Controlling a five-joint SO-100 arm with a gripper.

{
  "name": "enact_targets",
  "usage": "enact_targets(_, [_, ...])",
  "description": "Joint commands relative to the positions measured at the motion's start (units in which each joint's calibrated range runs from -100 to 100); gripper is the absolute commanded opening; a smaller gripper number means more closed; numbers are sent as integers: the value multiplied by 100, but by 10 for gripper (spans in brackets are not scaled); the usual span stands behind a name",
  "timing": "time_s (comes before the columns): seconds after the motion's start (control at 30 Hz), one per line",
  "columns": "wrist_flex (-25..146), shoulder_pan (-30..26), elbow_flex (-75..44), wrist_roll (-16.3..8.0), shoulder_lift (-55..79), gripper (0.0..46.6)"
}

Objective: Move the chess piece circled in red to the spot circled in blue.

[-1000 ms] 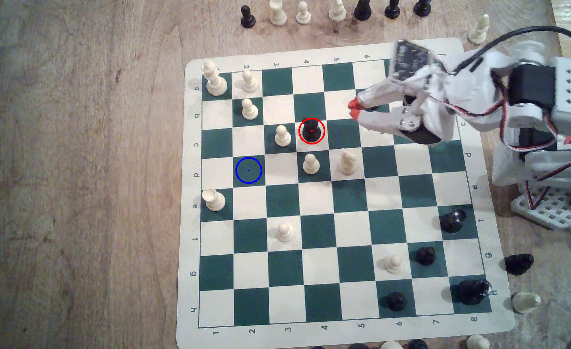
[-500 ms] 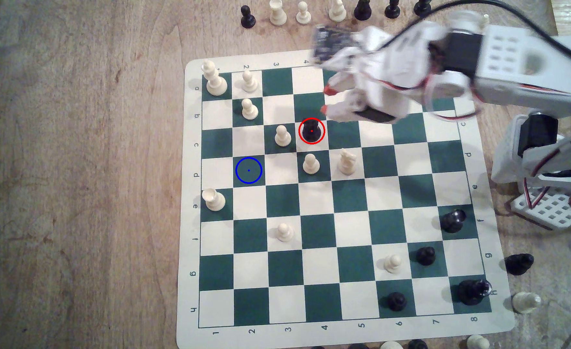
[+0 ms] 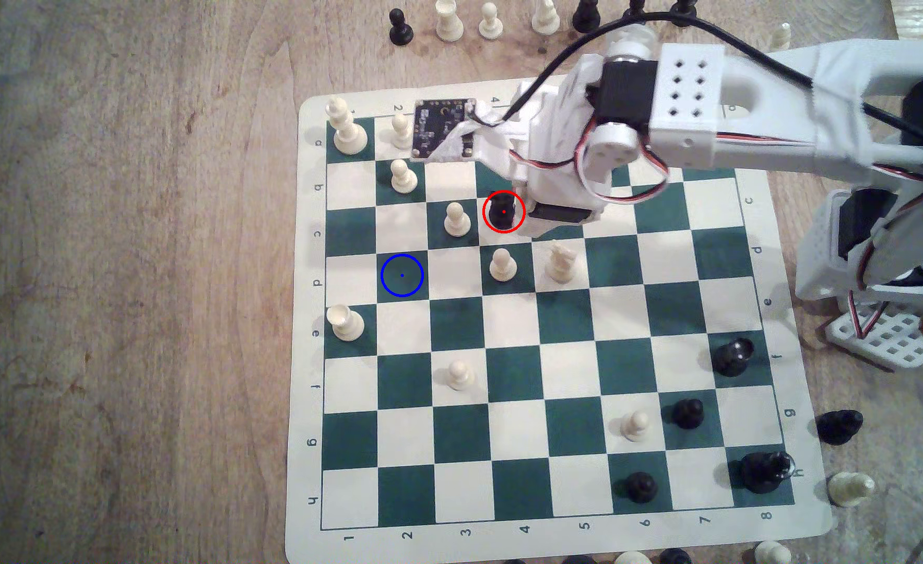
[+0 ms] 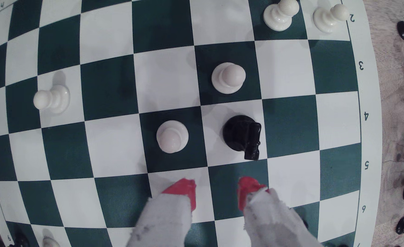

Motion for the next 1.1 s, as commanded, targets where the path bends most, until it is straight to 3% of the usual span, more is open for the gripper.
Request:
enact_targets(0.0, [66, -20, -751, 34, 247, 107])
enact_targets(0.43, [443, 105, -1521, 278, 926, 111])
enact_targets(1.07, [214, 324, -1984, 361, 1648, 107])
